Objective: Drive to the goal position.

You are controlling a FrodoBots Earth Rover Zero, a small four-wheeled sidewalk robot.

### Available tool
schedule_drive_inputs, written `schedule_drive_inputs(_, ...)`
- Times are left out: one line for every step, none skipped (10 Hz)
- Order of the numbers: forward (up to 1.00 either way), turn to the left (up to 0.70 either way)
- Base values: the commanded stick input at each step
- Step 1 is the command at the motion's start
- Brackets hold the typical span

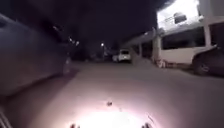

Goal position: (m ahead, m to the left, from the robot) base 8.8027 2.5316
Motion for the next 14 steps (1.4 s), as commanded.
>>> schedule_drive_inputs(1.00, 0.00)
schedule_drive_inputs(1.00, 0.00)
schedule_drive_inputs(1.00, 0.00)
schedule_drive_inputs(1.00, 0.00)
schedule_drive_inputs(1.00, 0.00)
schedule_drive_inputs(1.00, 0.00)
schedule_drive_inputs(1.00, 0.00)
schedule_drive_inputs(1.00, 0.00)
schedule_drive_inputs(1.00, 0.00)
schedule_drive_inputs(1.00, 0.00)
schedule_drive_inputs(1.00, 0.00)
schedule_drive_inputs(1.00, 0.00)
schedule_drive_inputs(1.00, 0.00)
schedule_drive_inputs(1.00, 0.00)
